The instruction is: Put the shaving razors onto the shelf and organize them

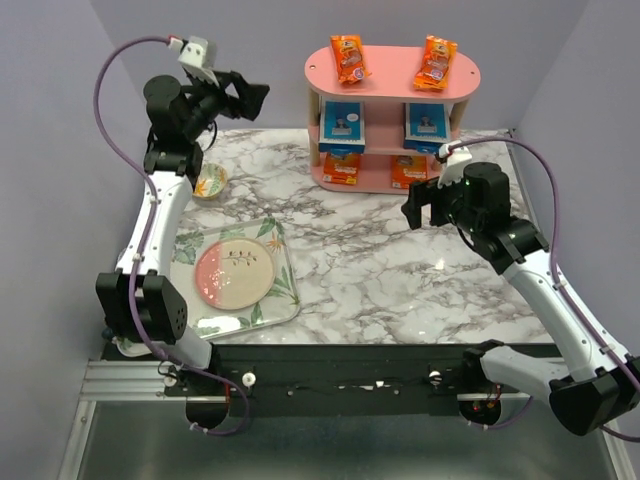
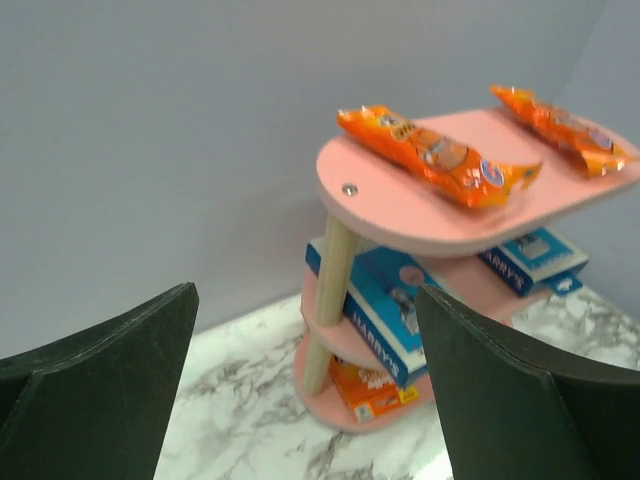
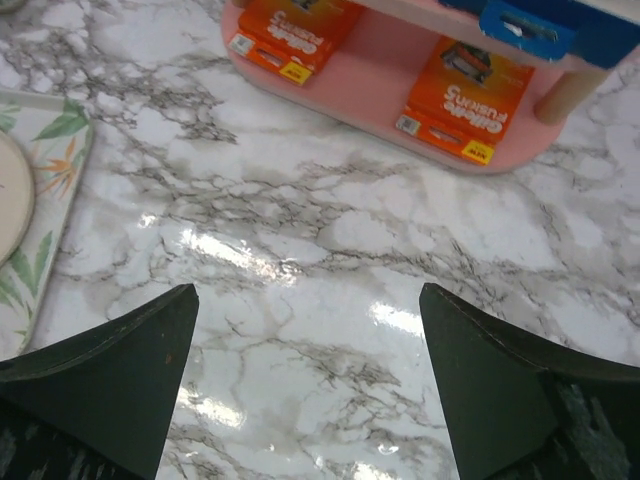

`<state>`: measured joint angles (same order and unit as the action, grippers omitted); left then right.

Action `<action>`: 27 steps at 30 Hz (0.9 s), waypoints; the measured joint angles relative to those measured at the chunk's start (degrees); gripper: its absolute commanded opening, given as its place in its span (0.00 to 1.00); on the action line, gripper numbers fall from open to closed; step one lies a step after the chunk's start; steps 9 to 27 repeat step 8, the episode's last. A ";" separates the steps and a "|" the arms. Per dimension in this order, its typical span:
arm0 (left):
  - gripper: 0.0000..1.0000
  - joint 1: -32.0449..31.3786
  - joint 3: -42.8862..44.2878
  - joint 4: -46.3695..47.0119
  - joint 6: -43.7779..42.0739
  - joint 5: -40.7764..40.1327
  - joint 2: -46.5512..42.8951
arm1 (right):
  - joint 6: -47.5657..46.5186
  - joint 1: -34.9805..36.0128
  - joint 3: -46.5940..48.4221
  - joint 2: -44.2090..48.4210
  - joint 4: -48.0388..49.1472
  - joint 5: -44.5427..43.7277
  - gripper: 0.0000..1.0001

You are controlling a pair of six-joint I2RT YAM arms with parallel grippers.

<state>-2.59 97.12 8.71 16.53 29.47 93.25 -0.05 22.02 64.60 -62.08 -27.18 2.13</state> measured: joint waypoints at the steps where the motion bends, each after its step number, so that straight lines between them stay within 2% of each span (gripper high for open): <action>1: 0.99 -0.11 -3.43 -0.28 -1.57 0.37 -2.21 | 0.50 0.02 -0.42 0.09 -0.37 -0.81 1.00; 5: 0.99 -0.96 -15.06 -2.69 -6.29 1.84 -8.04 | 1.79 -0.02 -2.95 2.25 -2.95 -2.54 1.00; 8: 0.99 -1.14 -20.20 -5.29 -9.22 2.14 -10.45 | 1.97 -0.02 -3.13 3.72 -3.50 -2.51 1.00; 27: 0.99 -1.14 -20.20 -5.29 -9.22 2.14 -10.45 | 1.97 -0.02 -3.13 3.72 -3.50 -2.51 1.00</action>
